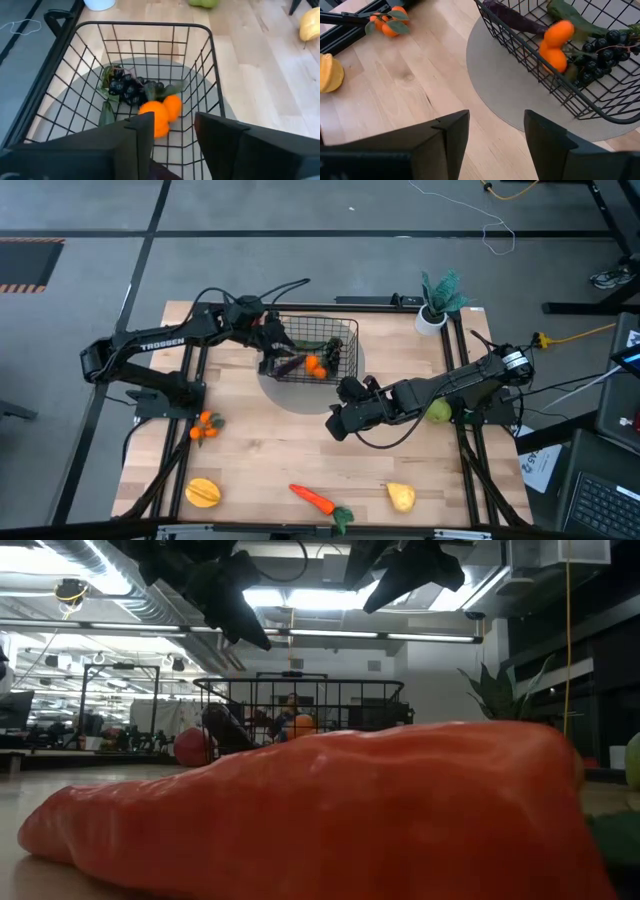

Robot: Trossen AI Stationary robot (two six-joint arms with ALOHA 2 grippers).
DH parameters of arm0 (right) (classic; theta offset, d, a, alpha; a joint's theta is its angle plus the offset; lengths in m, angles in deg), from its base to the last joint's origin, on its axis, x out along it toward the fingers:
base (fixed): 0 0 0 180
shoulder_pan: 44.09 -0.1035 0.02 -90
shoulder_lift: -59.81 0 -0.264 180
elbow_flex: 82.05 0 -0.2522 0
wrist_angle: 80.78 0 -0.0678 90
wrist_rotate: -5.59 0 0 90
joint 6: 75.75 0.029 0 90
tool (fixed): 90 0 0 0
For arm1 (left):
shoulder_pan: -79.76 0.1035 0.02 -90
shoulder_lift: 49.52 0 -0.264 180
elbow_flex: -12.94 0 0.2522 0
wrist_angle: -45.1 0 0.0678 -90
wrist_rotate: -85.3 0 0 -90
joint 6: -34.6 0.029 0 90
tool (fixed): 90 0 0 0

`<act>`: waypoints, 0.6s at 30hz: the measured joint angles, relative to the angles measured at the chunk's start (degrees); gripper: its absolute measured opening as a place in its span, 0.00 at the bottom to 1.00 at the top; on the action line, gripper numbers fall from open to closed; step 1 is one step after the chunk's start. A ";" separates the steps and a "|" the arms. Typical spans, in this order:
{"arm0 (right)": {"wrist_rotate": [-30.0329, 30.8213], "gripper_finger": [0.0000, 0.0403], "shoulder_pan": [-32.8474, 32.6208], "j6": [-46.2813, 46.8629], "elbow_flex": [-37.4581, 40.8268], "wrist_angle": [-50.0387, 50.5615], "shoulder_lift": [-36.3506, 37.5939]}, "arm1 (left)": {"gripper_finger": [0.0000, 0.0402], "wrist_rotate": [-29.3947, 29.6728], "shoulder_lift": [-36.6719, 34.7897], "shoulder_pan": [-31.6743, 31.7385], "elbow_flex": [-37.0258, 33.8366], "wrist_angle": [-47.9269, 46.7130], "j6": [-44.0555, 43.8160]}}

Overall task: Build produce basket
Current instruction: Put the green pear into the black wire basket

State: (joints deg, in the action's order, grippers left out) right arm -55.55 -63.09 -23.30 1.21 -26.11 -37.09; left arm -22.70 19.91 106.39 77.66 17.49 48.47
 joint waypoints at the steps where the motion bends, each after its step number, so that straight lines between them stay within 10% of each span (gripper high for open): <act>1: 0.00 0.44 0.01 0.00 0.00 0.00 0.00 | 0.33 0.69 0.00 0.00 0.00 0.01 -0.03; 18: 0.01 0.44 -0.01 0.00 0.00 -0.22 0.00 | 0.33 5.47 -8.97 1.62 3.34 -18.99 -3.28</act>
State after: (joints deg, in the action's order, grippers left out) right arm -55.54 -63.10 -23.30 1.21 -26.33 -37.09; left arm -17.23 10.94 108.01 81.00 -1.50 45.19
